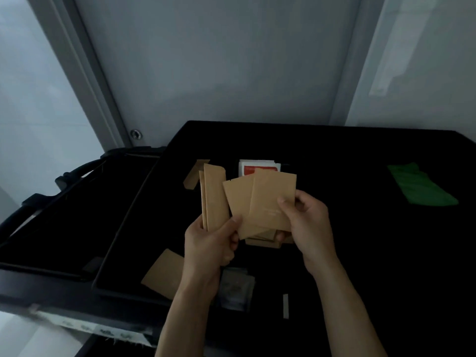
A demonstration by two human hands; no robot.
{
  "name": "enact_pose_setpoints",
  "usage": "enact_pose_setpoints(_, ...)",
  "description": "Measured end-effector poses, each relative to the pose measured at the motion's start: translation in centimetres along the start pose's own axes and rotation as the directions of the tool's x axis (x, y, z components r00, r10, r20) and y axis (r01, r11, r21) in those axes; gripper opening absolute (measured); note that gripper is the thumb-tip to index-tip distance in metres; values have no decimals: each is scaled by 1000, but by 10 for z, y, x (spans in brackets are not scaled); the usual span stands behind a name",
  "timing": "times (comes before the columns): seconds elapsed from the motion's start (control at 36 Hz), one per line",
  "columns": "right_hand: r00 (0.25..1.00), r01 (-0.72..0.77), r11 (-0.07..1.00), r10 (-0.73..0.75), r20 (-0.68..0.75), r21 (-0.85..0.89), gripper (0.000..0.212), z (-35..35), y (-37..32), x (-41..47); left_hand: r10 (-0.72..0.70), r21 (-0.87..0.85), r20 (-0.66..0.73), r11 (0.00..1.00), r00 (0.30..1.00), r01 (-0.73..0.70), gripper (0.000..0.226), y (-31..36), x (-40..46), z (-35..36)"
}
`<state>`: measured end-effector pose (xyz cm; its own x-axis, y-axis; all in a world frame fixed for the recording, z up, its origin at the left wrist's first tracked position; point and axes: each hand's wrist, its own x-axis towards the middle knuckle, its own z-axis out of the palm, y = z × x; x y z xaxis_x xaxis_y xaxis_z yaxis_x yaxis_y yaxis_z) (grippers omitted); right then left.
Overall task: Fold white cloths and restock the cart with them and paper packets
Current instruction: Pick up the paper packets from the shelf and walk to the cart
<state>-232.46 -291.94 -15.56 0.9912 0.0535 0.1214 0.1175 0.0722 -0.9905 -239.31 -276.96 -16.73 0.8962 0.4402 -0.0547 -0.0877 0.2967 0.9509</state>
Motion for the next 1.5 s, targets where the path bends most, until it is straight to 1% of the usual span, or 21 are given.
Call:
enact_pose_setpoints(0.14,995,-12,995,22,-98,102,16,-10,0,4,15,23,-28,1000,999,-15,24,0,3,2)
enact_pose_setpoints(0.31,994,5,994,6,-109,105,15,-20,1,7,34,48,-22,998,999,-33,22,1,7,3)
enact_pose_setpoints(0.39,998,-8,997,13,-64,81,14,-21,-1,7,32,55,4,998,999,-32,26,2,7,4)
enact_pose_setpoints(0.5,999,-4,1000,4,45,0,13,-17,-2,5,18,80,58,997,998,-22,30,2,7,5)
enact_pose_setpoints(0.58,990,5,998,5,144,-64,15,-13,-4,5,16,118,128,992,992,-32,24,6,11,8)
enact_pose_setpoints(0.61,988,11,997,0,154,-72,15,-12,-5,6,21,132,150,990,988,-41,22,8,13,9)
enact_pose_setpoints(0.67,995,27,997,-19,100,-74,15,-10,-9,10,27,139,163,989,986,-50,22,13,19,12)
enact_pose_setpoints(0.75,993,30,999,-32,-112,-19,14,-11,-20,23,48,85,123,995,991,-59,27,25,29,15)
enact_pose_setpoints(0.81,970,31,999,-24,-241,26,11,-17,-29,33,74,67,107,994,992,-81,7,32,38,13)
enact_pose_setpoints(0.83,962,33,999,-23,-273,33,14,-19,-32,37,92,65,104,993,990,-99,5,36,42,12)
enact_pose_setpoints(0.92,961,51,998,-37,-276,44,19,-23,-36,45,97,80,110,991,989,-106,16,44,53,9)
enact_pose_setpoints(1.0,969,40,999,-35,-246,16,17,-19,-28,48,66,87,106,993,992,-75,7,44,58,11)
enact_pose_setpoints(1.06,973,35,995,-55,-222,-94,15,-16,-19,51,45,101,91,993,995,-54,3,39,61,13)
enact_pose_setpoints(1.08,979,39,982,-74,-190,-184,13,-14,-13,53,30,108,88,993,996,-40,4,35,62,14)
enact_pose_setpoints(1.14,994,68,914,-98,-55,-400,8,-10,-5,58,-5,122,88,993,996,-5,9,27,63,15)
enact_pose_setpoints(1.19,992,118,782,-73,99,-612,5,-4,2,63,-68,126,86,990,994,57,18,18,64,17)
enact_pose_setpoints(1.25,980,152,635,6,201,-757,8,4,8,66,-127,87,76,989,989,120,19,9,65,18)
enact_pose_setpoints(1.31,964,178,510,80,252,-842,10,13,13,67,-168,42,72,985,983,166,15,2,66,18)
enact_pose_setpoints(1.33,959,193,468,96,267,-862,12,16,16,67,-181,36,75,983,981,179,14,-2,67,17)
enact_pose_setpoints(1.42,956,212,411,98,275,-886,22,26,26,64,-194,30,90,981,977,192,15,-9,70,14)
enact_pose_setpoints(1.5,963,236,319,52,265,-918,29,30,36,62,-182,11,95,983,979,182,20,-11,71,11)
